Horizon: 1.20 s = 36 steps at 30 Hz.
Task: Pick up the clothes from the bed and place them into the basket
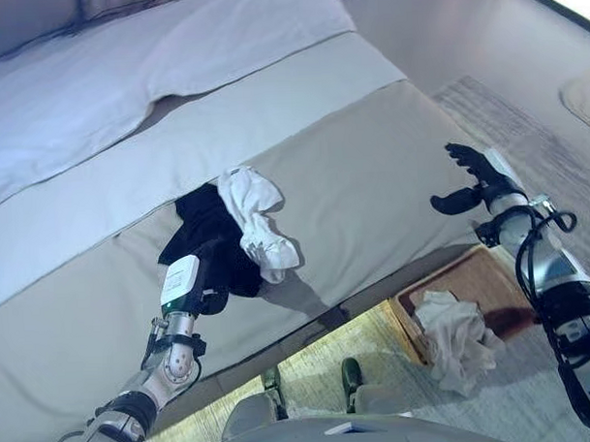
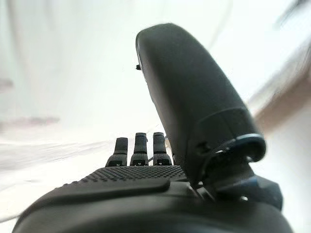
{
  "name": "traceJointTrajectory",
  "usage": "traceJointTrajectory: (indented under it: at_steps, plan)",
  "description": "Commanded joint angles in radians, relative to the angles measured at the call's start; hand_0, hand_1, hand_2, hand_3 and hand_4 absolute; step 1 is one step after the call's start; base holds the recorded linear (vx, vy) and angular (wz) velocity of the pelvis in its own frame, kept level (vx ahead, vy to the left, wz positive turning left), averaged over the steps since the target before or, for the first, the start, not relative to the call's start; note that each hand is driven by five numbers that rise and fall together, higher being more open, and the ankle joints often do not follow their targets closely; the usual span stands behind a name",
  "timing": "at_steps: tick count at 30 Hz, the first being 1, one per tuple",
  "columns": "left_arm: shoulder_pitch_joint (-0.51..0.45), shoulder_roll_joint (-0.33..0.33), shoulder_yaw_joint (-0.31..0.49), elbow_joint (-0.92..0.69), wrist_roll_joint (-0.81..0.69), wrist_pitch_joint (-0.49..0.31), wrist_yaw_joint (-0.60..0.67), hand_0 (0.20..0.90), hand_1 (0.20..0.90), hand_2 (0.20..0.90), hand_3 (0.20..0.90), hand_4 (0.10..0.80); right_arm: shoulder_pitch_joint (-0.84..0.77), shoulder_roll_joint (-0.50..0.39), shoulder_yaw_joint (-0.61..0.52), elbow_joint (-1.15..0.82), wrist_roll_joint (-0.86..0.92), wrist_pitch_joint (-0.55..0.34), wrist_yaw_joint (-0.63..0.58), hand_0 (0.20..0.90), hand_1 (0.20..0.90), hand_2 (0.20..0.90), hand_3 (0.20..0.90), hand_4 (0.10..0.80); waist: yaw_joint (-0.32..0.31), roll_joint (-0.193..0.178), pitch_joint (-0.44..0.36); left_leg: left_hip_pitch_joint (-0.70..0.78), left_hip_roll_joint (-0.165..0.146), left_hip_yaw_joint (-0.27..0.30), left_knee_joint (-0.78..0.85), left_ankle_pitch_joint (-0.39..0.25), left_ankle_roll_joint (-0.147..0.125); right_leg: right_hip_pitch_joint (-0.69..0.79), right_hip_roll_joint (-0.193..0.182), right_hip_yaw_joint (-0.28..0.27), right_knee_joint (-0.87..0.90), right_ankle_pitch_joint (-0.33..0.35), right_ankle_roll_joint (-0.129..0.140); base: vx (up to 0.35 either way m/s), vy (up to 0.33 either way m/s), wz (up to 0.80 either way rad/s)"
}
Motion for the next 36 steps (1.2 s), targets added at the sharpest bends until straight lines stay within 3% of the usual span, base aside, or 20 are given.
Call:
traceJointTrajectory:
  at_steps: [1, 4, 12, 20, 27, 36]
  plan:
    - [-0.034, 0.03, 0.076, -0.024, -0.018, -0.024, 0.102, 0.9, 0.9, 0.9, 0.9, 0.8, -0.178, -0.065, 0.035, -0.048, -0.088, -0.061, -0.075, 0.9, 0.9, 0.9, 0.9, 0.8, 0.073, -0.045, 0.026, 0.002, -0.027, -0.042, 0.168, -0.175, -0.008, -0.117, -0.049, -0.03, 0.204, -0.049, -0.024, -0.024, 0.009, 0.33]
    - [-0.031, 0.034, 0.088, -0.036, -0.033, -0.014, 0.106, 0.9, 0.9, 0.9, 0.9, 0.8, -0.224, -0.067, 0.064, -0.045, -0.113, -0.049, -0.092, 0.9, 0.9, 0.9, 0.9, 0.8, 0.1, -0.037, 0.059, -0.029, -0.035, -0.067, 0.188, -0.171, -0.009, -0.135, -0.054, -0.057, 0.234, -0.064, -0.034, -0.052, 0.027, 0.36]
    - [-0.004, 0.098, 0.098, -0.151, -0.042, -0.017, 0.105, 0.9, 0.9, 0.9, 0.9, 0.8, -0.395, -0.064, 0.152, -0.022, -0.074, 0.095, -0.137, 0.9, 0.9, 0.9, 0.9, 0.8, 0.213, -0.017, 0.228, -0.213, -0.079, -0.141, 0.386, -0.187, 0.004, -0.275, -0.098, -0.155, 0.47, -0.133, -0.079, -0.084, -0.029, 0.48]
    - [0.02, 0.146, 0.093, -0.251, -0.072, -0.022, 0.13, 0.9, 0.9, 0.9, 0.9, 0.8, -0.559, -0.052, 0.254, 0.056, -0.102, 0.187, -0.129, 0.9, 0.9, 0.9, 0.9, 0.8, 0.298, 0.0, 0.301, -0.342, -0.114, -0.171, 0.552, -0.226, 0.03, -0.365, -0.149, -0.219, 0.681, -0.209, -0.115, -0.012, -0.019, 0.34]
    - [0.05, 0.193, 0.099, -0.343, -0.116, -0.011, 0.159, 0.9, 0.9, 0.9, 0.9, 0.8, -0.619, -0.025, 0.328, 0.115, -0.11, 0.214, -0.094, 0.9, 0.9, 0.9, 0.9, 0.8, 0.342, -0.006, 0.301, -0.51, -0.144, -0.185, 0.768, -0.326, 0.056, -0.512, -0.172, -0.208, 0.907, -0.307, -0.127, 0.02, -0.03, 0.18]
    - [0.043, 0.209, 0.096, -0.424, -0.128, -0.071, 0.182, 0.9, 0.9, 0.9, 0.9, 0.8, -0.671, 0.029, 0.378, 0.273, -0.095, 0.228, -0.057, 0.9, 0.9, 0.9, 0.9, 0.8, 0.369, 0.028, 0.301, -0.68, -0.173, -0.191, 0.892, -0.343, 0.074, -0.658, -0.175, -0.195, 1.001, -0.32, -0.134, -0.025, 0.003, 0.08]
